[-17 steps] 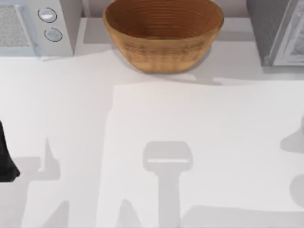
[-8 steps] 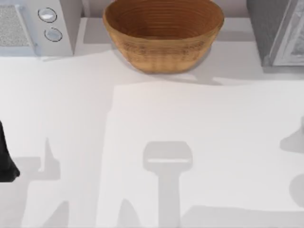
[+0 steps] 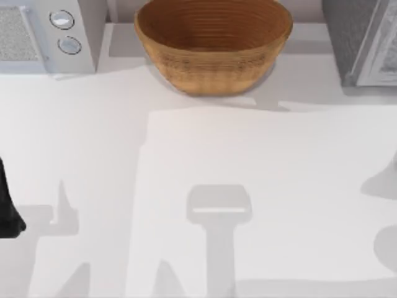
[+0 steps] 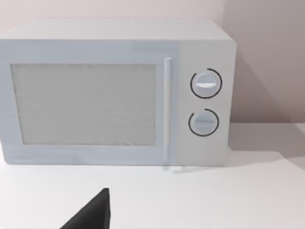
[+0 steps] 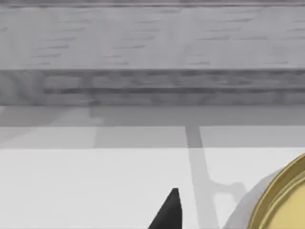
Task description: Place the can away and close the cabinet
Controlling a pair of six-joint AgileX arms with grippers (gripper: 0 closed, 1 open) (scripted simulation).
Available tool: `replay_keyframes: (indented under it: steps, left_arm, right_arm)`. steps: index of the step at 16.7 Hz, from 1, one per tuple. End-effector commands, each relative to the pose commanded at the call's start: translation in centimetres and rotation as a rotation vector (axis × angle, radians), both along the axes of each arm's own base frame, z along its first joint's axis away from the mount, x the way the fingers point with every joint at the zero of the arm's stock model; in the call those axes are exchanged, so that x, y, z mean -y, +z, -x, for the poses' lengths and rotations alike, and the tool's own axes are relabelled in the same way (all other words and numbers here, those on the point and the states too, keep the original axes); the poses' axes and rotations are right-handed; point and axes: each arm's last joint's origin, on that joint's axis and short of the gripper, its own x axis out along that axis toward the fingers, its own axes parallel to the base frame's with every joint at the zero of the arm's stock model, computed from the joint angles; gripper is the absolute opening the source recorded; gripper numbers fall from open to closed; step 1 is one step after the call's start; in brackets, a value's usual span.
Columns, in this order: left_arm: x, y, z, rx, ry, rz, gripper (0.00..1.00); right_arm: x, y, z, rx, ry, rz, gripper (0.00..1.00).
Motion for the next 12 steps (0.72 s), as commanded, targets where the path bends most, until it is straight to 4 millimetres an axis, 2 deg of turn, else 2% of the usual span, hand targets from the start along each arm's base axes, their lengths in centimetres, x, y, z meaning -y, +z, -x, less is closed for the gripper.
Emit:
replay_keyframes:
  steps: [6, 12]
  left_arm:
    - [0.0, 0.0, 0.0, 0.000, 0.000, 0.000, 1.00]
    - [0.0, 0.0, 0.0, 0.000, 0.000, 0.000, 1.00]
  right_arm:
    - [0.2, 4.9, -1.1, 0.004, 0.006, 0.000, 0.00]
    - [0.3, 8.9, -1.0, 0.000, 0.002, 0.001, 0.00]
